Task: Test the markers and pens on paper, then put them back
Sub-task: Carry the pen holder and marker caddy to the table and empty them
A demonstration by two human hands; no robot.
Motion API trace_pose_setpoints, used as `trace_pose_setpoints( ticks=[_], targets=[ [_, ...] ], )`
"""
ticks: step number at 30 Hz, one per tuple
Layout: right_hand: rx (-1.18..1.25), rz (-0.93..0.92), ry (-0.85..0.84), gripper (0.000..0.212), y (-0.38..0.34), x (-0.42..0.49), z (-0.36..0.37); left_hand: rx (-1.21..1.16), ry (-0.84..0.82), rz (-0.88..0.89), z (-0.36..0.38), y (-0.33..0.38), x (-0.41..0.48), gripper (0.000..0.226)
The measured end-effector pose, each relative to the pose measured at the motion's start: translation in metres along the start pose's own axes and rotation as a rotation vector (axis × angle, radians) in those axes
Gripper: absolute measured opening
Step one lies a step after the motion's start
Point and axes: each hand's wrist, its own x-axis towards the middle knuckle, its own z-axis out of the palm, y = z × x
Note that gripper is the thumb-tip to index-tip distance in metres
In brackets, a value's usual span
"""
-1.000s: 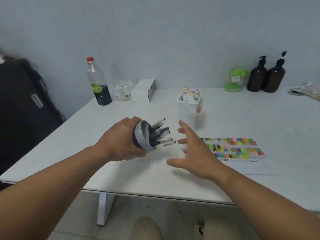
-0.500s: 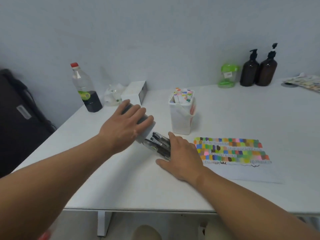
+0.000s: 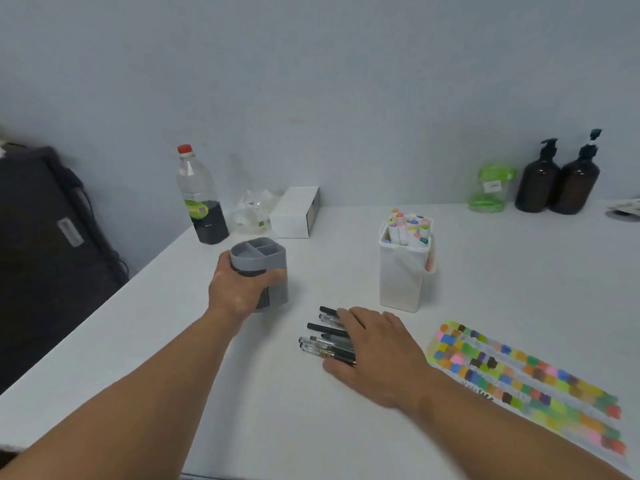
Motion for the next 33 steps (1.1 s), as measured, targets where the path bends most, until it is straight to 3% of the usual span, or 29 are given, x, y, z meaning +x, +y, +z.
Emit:
trace_pose_setpoints(
  ticks=[4, 9, 14, 17, 20, 22, 24, 26, 29, 33],
  targets=[
    [0.033, -0.006, -0.01, 0.083, 0.013, -0.011, -0.014, -0.01, 0.017, -0.011, 0.024, -0.023, 0.015, 0.088],
    [-0.025, 0.128, 0.099, 0.072, 0.052, -0.059, -0.031, 0.046, 0.008, 0.03, 0.039, -0.04, 0.024, 0.095],
    [-0.024, 0.156, -0.045, 0.069, 0.086, -0.094, -0.039, 0.128, 0.096, -0.023, 0.041, -0.035, 0.009, 0.105],
    [0.018, 0.079, -0.086, 0.057, 0.101, -0.095, -0.046, 0.215, 0.262, -0.143, 0.043, -0.028, -0.022, 0.092],
    [0.056, 0.043, -0.081, 0.044, 0.117, -0.087, -0.054, 0.294, 0.273, 0.008, 0.058, -0.017, -0.06, 0.065],
    [0.103, 0.051, -0.064, 0.034, 0.126, -0.079, -0.057, 0.313, 0.137, 0.169, 0.078, -0.006, -0.072, 0.053],
    [0.154, 0.086, -0.026, 0.027, 0.133, -0.071, -0.058, 0.285, -0.125, 0.225, 0.103, 0.011, -0.07, 0.056],
    [0.163, 0.119, 0.011, 0.023, 0.139, -0.063, -0.059, 0.273, -0.41, 0.191, 0.127, 0.029, -0.061, 0.08],
    [0.105, 0.162, 0.009, 0.016, 0.145, -0.052, -0.061, 0.257, -0.654, 0.126, 0.158, 0.044, -0.044, 0.108],
    [0.064, 0.181, -0.002, 0.018, 0.157, -0.049, -0.057, 0.142, -0.933, 0.106, 0.186, 0.046, -0.017, 0.085]
  ],
)
